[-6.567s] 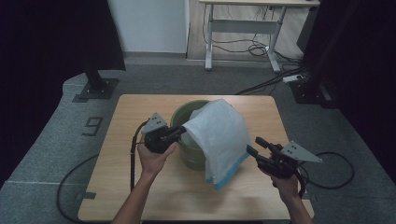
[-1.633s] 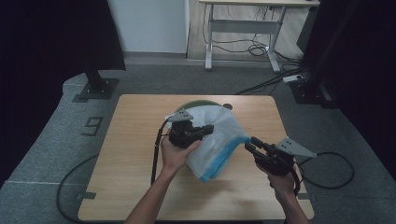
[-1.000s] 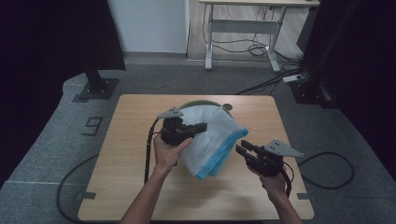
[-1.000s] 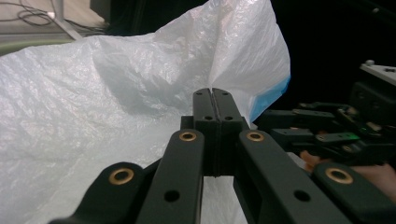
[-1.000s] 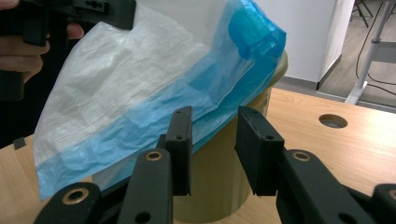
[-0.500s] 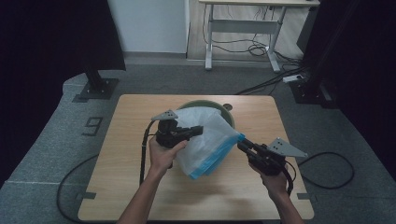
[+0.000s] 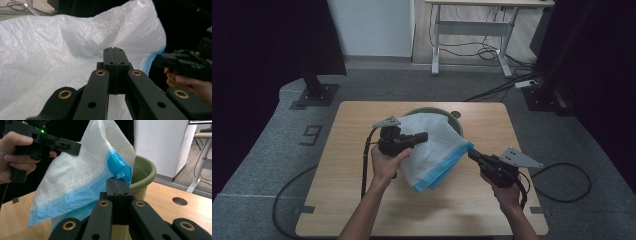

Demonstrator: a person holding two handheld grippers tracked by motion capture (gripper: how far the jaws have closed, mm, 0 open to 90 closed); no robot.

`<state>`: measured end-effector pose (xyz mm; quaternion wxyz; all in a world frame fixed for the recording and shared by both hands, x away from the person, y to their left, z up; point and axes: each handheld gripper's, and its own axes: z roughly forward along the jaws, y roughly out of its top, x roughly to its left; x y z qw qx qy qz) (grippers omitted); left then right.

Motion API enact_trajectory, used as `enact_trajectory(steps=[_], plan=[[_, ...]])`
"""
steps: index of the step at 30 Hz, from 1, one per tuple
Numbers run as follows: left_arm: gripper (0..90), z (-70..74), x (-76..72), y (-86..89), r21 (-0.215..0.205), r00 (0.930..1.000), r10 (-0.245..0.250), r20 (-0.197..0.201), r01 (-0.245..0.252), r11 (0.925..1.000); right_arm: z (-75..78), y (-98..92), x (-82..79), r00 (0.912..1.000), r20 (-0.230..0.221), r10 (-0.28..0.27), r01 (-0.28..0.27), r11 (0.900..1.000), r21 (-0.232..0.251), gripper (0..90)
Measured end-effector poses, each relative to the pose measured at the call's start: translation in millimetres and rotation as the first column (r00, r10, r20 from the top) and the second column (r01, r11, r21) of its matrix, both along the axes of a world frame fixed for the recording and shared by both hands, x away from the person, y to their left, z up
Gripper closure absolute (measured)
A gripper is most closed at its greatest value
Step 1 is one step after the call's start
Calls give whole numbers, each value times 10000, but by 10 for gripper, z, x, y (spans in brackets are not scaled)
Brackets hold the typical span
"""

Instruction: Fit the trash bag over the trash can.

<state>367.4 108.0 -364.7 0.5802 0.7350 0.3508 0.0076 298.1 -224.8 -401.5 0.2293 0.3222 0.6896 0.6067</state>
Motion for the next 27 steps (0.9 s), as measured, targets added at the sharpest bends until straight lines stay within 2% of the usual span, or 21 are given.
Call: enact_trajectory(steps=[7,14,18,24,27], plan=[[897,33,6,24,-34,9997,123,229,-122,9999,-38,-13,50,9996,-267,-47,49,10000,79,887],[897,23,26,31,-9,9996,114,242,-114,9999,-69,-22,77,9992,-384,-100,104,9999,92,887],[890,22,-8,-18,351,9989,-84,453,68,9994,-57,-29,75,9991,-400,-148,153,9998,134,887],[521,88,-113,-198,1172,9907,185,1349,-345,9925,-4,15,62,9995,-296,-57,60,9999,84,887],[474,96,-128,-287,1573,9898,-55,1421,-171,9874,11,42,52,9996,-277,7,-5,9999,101,887]])
